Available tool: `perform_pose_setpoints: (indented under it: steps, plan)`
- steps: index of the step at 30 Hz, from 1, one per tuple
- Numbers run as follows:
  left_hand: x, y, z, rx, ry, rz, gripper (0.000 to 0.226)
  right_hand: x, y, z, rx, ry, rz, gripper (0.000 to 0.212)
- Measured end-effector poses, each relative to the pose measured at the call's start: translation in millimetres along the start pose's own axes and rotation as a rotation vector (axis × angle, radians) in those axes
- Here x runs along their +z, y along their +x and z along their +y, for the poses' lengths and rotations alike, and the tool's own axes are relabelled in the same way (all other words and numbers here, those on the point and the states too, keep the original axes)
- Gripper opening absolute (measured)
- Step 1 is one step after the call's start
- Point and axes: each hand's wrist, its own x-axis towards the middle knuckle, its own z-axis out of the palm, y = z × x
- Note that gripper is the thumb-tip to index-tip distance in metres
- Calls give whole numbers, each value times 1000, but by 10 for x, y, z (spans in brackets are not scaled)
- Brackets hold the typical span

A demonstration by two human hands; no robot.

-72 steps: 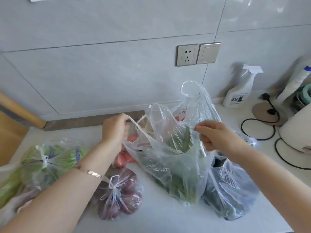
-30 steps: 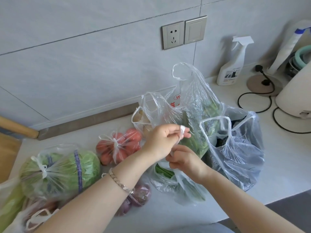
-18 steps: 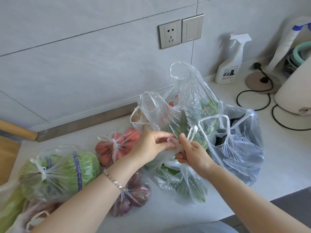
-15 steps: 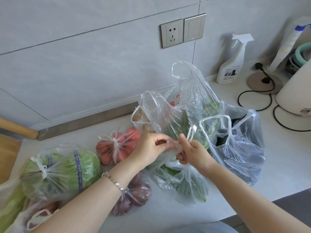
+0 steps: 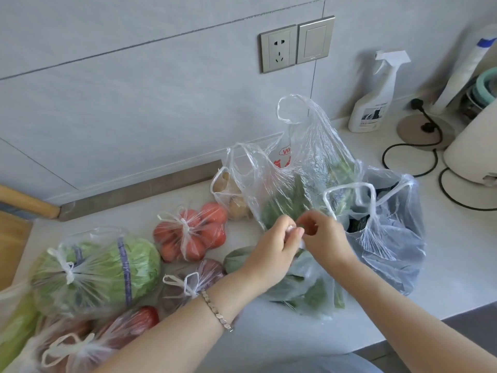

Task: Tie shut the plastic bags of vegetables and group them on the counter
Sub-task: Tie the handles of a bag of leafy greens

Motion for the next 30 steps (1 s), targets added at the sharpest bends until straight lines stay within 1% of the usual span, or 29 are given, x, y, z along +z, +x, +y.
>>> perform_pose_setpoints:
  steps: [2,3,4,5,6,7,8,9,11,12,14,16,18,19,20,21,22,24,25,26,27,28,30]
  plan:
    - [-16,45,-34,-14,-37,119,21,-45,-31,18,-14,0,-143,30]
    - [-39,79,-53,-48,-62,185,20,-80,-40,20,14,74,-215,34]
    - [-64,111,-74,-97,-73,231,20,-120,-49,23,62,203,-279,29]
    - [-85,143,-120,-156,-75,254,21,-147,-66,19,95,352,-348,15]
    - [-96,164,-177,-220,-86,243,22,-157,-84,24,117,479,-408,14]
    - [-101,182,-231,-285,-111,207,22,-151,-95,26,114,572,-449,26]
    - [-95,187,-264,-344,-161,161,22,-134,-109,26,88,609,-465,33]
    - [-76,184,-279,-396,-241,128,23,-100,-118,43,50,603,-430,34]
    - [-12,171,-265,-524,-463,123,23,-39,-136,42,11,531,-286,28]
    - [16,159,-241,-603,-615,131,24,-23,-136,35,16,490,-205,24]
    - [56,122,-169,-742,-944,120,25,-10,-108,59,5,433,-104,12]
    - [70,98,-132,-828,-1166,122,28,-15,-73,92,-19,360,-86,21]
    - [39,103,-154,-880,-1243,199,31,-6,-84,120,-22,270,-117,29]
    - [8,115,-190,-897,-1268,272,31,3,-103,140,-6,263,-129,30]
    - [-31,126,-239,-907,-1317,358,27,20,-121,182,45,316,-125,32]
    - [-73,140,-303,-912,-1391,457,21,29,-144,235,117,445,-112,34]
    - [-120,155,-368,-906,-1452,541,18,29,-152,314,220,623,-101,36]
    - [-194,194,-544,-885,-1450,670,29,19,-161,505,424,1032,-75,36]
    - [-221,204,-630,-868,-1396,703,34,3,-175,612,507,1163,-60,34]
    - [-248,199,-706,-854,-1326,709,37,-14,-192,705,588,1207,-48,33]
    - [-258,191,-768,-851,-1227,688,37,-26,-210,788,648,1198,-29,33]
    - [-266,167,-831,-852,-1085,651,34,-24,-220,845,676,1154,-6,33]
    - [-253,109,-903,-803,-735,518,26,-18,-227,888,693,1071,59,34]
